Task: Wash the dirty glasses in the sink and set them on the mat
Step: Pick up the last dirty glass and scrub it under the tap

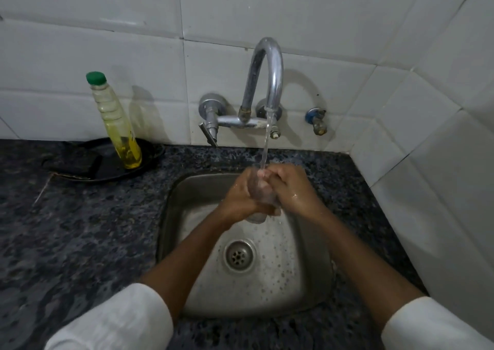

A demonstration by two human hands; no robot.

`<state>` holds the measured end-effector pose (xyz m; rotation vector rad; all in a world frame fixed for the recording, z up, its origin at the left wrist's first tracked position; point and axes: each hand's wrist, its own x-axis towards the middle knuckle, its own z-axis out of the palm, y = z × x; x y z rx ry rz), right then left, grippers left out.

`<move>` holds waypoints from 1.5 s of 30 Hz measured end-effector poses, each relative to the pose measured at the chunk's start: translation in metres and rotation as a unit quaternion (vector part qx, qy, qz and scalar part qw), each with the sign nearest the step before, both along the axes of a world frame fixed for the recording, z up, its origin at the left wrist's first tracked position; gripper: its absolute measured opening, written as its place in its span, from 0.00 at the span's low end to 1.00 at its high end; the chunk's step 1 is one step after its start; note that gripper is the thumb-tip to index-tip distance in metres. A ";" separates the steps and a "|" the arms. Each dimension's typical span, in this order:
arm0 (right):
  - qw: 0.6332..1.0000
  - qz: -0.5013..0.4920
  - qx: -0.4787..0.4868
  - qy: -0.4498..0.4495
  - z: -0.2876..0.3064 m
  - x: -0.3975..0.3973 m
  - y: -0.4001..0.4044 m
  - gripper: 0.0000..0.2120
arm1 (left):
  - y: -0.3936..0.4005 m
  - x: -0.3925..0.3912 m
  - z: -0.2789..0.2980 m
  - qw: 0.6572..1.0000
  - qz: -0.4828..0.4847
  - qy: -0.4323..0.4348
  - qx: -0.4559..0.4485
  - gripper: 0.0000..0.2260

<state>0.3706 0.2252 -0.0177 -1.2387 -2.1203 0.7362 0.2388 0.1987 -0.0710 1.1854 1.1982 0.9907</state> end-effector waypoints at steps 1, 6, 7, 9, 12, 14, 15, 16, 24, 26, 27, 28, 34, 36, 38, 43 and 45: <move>0.999 0.042 -0.002 0.022 0.004 0.004 -0.001 0.18 | 0.002 -0.013 0.000 0.994 -0.082 -0.063 -0.020 0.29; 0.999 0.004 -0.001 -0.041 0.000 -0.004 0.008 0.18 | 0.005 -0.001 -0.002 0.998 0.026 0.008 -0.050 0.22; 0.998 -0.031 -0.013 -0.062 -0.001 -0.007 0.010 0.18 | 0.004 0.010 -0.001 0.990 0.106 0.087 -0.041 0.21; 0.995 -0.071 -0.030 -0.059 -0.001 -0.010 0.008 0.18 | -0.005 0.024 0.006 0.968 0.197 0.158 0.002 0.20; 0.999 -0.027 -0.018 -0.005 0.003 -0.004 0.004 0.16 | -0.001 0.003 0.006 0.998 0.036 0.045 0.014 0.27; 0.999 0.047 -0.004 0.021 0.007 0.002 0.003 0.15 | 0.000 -0.023 0.008 0.987 -0.112 -0.096 -0.061 0.28; 0.998 0.065 -0.002 0.020 0.008 0.003 0.004 0.15 | 0.001 -0.027 0.006 0.977 -0.130 -0.138 -0.102 0.27; 0.998 0.061 0.004 0.006 0.006 0.002 0.006 0.15 | 0.000 -0.025 0.006 0.977 -0.113 -0.137 -0.117 0.25; 0.999 -0.039 -0.008 -0.006 0.002 -0.005 0.003 0.17 | 0.002 0.001 -0.005 0.995 0.056 0.087 -0.010 0.32; 0.998 0.034 -0.001 0.044 0.007 0.002 -0.002 0.16 | 0.004 -0.023 -0.001 0.992 -0.089 -0.062 -0.072 0.31; 0.998 0.050 -0.005 0.046 0.008 0.002 -0.003 0.16 | 0.005 -0.029 -0.001 0.982 -0.122 -0.103 -0.101 0.28; 0.999 0.037 0.002 0.028 0.005 0.000 -0.002 0.17 | 0.003 -0.028 -0.001 0.981 -0.117 -0.099 -0.115 0.25; 0.996 -0.078 -0.015 -0.041 -0.008 -0.008 0.008 0.15 | -0.007 0.020 -0.014 0.982 0.148 0.115 -0.016 0.28; 0.999 -0.031 0.000 -0.016 -0.002 -0.003 0.004 0.15 | -0.008 0.007 -0.010 0.997 0.066 0.019 -0.032 0.29; 0.999 0.041 0.017 0.025 0.001 0.001 0.001 0.17 | -0.010 -0.013 -0.002 0.987 -0.058 -0.106 -0.105 0.27; 0.998 -0.042 0.037 -0.021 -0.016 -0.003 0.005 0.17 | -0.007 -0.005 -0.002 0.988 -0.036 -0.010 -0.148 0.16; 0.985 -0.149 -0.071 -0.054 -0.024 -0.004 0.001 0.16 | 0.001 0.004 0.000 0.962 0.002 0.250 -0.108 0.25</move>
